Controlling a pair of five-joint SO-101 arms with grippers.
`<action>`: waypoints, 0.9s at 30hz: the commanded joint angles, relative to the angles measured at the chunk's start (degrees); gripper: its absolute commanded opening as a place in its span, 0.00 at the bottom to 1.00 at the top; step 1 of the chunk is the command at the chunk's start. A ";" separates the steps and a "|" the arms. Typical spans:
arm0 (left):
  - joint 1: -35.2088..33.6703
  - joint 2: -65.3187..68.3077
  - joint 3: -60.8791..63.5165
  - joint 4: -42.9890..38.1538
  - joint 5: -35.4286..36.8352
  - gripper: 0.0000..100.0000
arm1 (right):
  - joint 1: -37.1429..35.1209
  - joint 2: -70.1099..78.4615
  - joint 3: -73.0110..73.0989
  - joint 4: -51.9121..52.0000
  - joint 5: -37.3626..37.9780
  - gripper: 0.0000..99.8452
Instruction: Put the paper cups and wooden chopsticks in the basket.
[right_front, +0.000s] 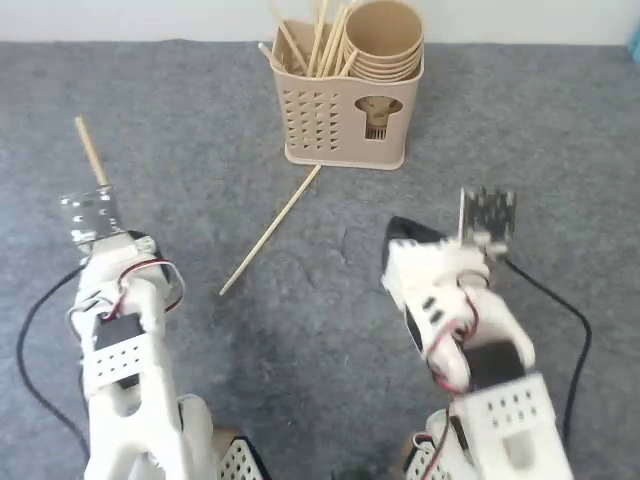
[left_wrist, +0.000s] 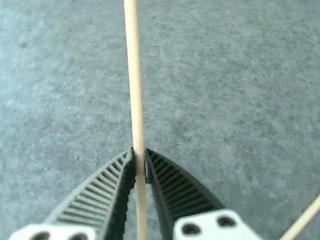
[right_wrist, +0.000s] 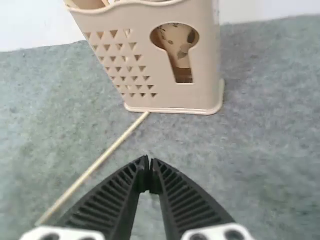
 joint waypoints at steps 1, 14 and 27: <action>-4.66 -1.93 -0.48 -4.92 5.01 0.01 | -3.12 14.02 -10.11 -2.77 -4.40 0.01; -6.33 -1.49 -0.31 -6.42 7.03 0.01 | -7.87 56.84 -36.04 -5.41 -20.31 0.03; -6.68 -1.41 -1.10 -6.42 10.11 0.01 | -13.23 87.87 -64.97 -5.32 -28.31 0.12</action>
